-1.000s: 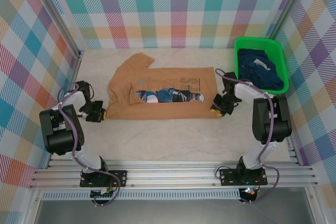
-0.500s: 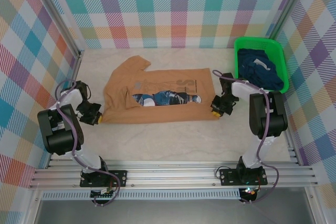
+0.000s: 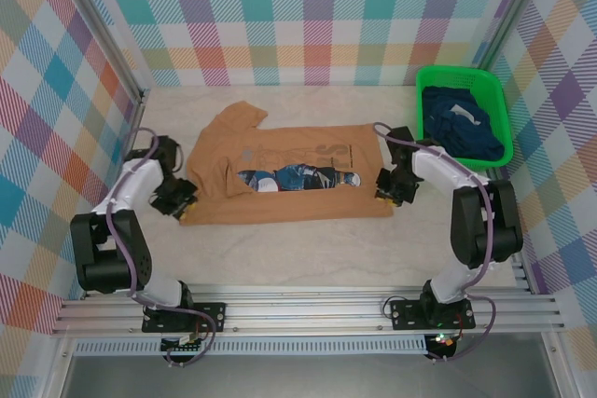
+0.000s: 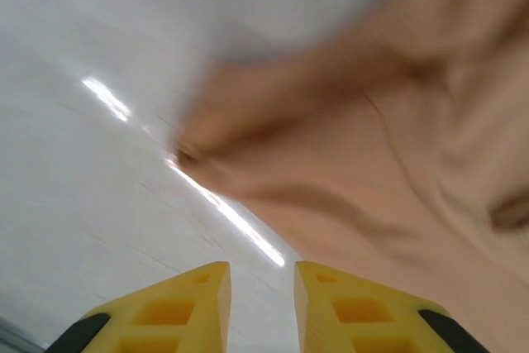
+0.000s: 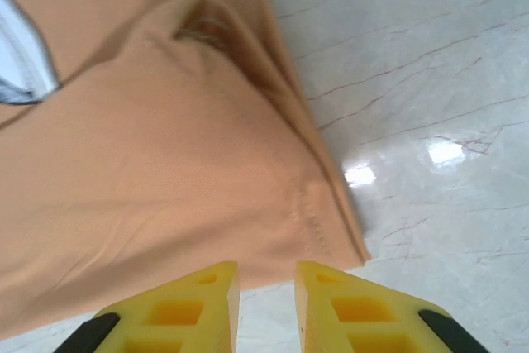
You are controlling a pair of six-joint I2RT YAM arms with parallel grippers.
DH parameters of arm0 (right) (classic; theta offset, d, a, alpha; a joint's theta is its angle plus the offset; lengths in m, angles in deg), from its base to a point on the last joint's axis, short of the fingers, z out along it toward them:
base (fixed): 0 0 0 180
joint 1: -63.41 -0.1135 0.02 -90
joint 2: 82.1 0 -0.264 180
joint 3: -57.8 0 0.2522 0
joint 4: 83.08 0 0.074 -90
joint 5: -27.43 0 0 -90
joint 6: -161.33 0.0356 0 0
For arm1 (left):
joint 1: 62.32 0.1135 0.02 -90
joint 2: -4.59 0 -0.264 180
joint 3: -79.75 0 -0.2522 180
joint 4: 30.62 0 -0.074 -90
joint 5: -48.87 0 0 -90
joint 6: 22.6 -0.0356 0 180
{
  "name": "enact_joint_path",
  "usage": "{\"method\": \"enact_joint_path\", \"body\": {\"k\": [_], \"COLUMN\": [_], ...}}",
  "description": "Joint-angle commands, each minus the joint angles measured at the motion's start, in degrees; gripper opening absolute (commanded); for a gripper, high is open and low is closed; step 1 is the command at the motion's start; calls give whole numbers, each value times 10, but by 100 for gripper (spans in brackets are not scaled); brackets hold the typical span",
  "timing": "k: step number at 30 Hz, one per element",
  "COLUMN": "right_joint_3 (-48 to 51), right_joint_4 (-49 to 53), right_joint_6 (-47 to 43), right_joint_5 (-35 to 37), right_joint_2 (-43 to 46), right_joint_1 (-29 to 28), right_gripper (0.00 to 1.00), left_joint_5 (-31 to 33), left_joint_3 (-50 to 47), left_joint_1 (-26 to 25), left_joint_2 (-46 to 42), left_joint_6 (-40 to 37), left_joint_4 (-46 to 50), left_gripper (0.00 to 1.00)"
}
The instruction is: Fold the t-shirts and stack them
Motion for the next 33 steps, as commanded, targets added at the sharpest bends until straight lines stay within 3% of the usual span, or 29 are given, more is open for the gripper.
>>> {"method": "enact_joint_path", "body": {"k": [1,3,7,15,26,33], "right_joint_3": [-19,-23,-20,-41,-20,-20], "right_joint_4": [-2,-14,-35,22,16,10], "right_joint_6": [19,31,51,14,-10,-18], "right_joint_5": [-35,-49,-62,43,60,35], "right_joint_2": [2,-12,-58,-147,-114,-100], "right_joint_1": [-9,-19,-21,-16,-16,-17], "right_gripper": [25,24,23,16,16,16], "left_joint_5": [-57,-50,-10,44,162,118], "left_joint_3": [-39,-42,-3,36,67,29], "left_joint_1": [-37,-35,-3,62,63,54], "left_joint_2": [-5,14,73,165,153,56], "left_joint_6": [54,65,15,-85,-174,-139], "left_joint_4": [-19,-37,-43,-47,-17,16], "left_gripper": [26,26,26,17,16,23]}}
